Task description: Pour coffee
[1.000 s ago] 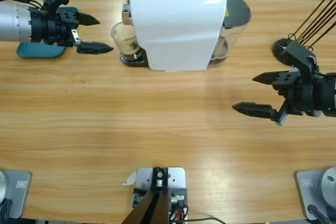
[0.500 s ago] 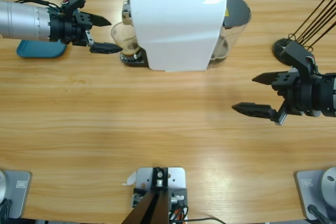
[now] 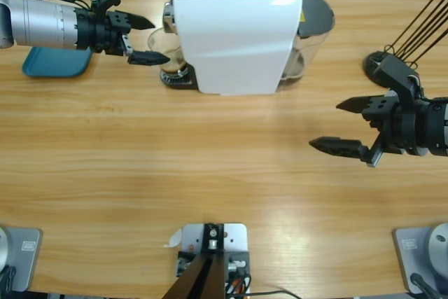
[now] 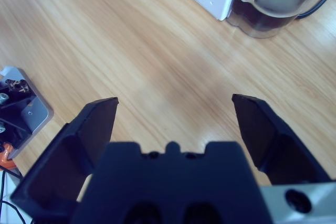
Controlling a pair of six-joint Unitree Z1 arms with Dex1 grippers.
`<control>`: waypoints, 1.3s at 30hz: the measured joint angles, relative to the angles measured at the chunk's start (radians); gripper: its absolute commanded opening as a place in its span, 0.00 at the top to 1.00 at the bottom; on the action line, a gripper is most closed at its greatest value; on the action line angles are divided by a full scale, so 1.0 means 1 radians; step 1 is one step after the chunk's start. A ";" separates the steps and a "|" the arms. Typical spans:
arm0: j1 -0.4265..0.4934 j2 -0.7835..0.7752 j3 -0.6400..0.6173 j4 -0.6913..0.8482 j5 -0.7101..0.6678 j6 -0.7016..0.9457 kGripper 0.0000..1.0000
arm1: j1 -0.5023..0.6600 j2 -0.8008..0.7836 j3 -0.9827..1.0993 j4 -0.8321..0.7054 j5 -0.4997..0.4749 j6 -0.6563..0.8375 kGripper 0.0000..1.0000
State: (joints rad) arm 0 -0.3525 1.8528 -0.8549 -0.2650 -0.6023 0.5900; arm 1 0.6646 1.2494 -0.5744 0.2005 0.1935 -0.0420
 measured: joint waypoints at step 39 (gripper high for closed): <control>-0.006 0.042 -0.003 -0.066 -0.040 0.000 0.12 | 0.000 0.000 0.000 0.000 0.000 0.000 0.00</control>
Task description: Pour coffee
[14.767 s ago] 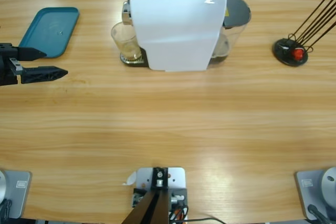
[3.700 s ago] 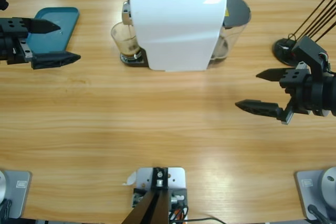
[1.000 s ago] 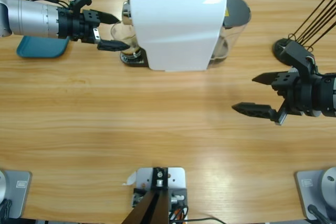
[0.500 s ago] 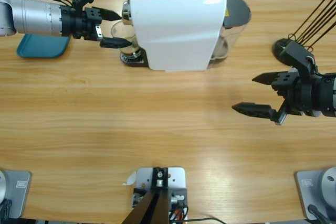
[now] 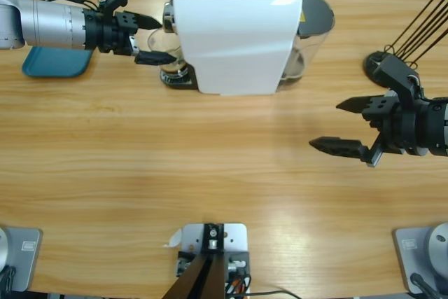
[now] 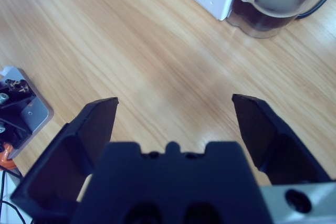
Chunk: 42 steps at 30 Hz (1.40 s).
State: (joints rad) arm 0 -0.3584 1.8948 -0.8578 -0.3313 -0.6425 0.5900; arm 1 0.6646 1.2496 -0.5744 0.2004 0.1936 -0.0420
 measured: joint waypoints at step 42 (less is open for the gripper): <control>0.013 0.001 0.010 -0.002 -0.034 0.008 1.00 | 0.000 0.000 0.000 0.000 0.000 0.000 0.00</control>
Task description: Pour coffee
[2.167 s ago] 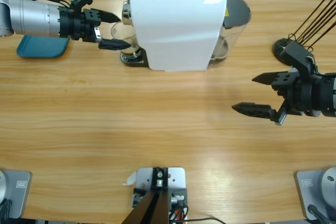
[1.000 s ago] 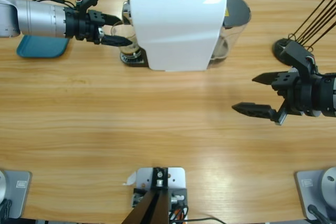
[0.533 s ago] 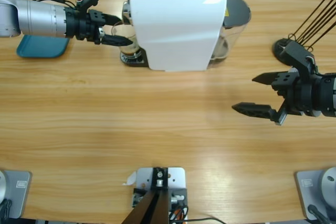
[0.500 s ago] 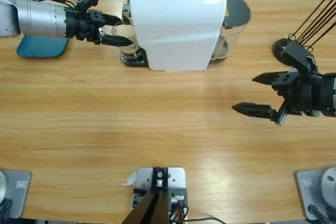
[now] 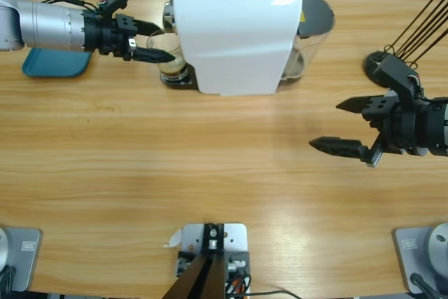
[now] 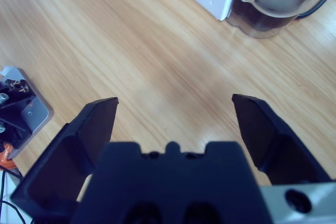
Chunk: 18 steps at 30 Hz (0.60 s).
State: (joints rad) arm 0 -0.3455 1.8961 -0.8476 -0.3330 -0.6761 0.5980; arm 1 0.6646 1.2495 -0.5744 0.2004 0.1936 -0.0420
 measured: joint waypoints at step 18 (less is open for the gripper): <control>0.212 -0.153 0.035 0.000 0.067 -0.128 1.00 | 0.000 0.000 0.000 0.000 0.000 0.000 0.00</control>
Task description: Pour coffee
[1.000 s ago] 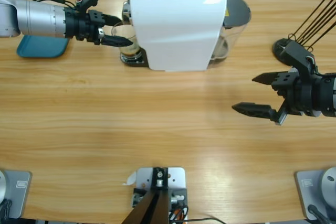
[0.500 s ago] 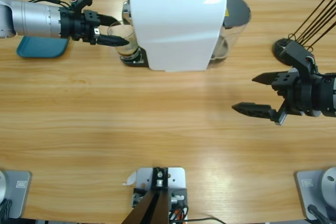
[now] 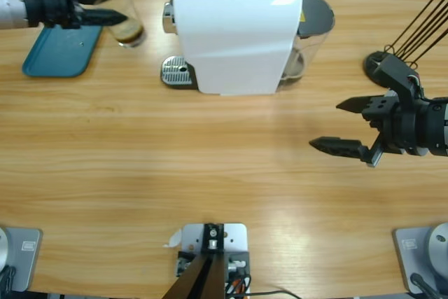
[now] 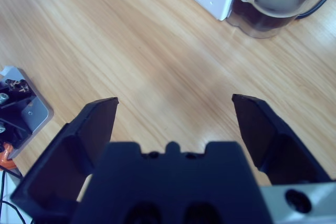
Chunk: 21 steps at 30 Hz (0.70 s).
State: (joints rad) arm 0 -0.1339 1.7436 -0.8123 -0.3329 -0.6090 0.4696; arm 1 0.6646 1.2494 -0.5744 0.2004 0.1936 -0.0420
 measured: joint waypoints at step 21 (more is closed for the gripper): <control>0.229 0.054 0.039 -0.048 0.377 -0.169 1.00 | 0.000 0.000 0.000 0.000 0.000 0.002 0.00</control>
State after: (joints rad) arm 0 0.0948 1.7975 -0.7730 -0.3808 -0.2321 0.3009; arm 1 0.6647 1.2494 -0.5744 0.2004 0.1936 -0.0398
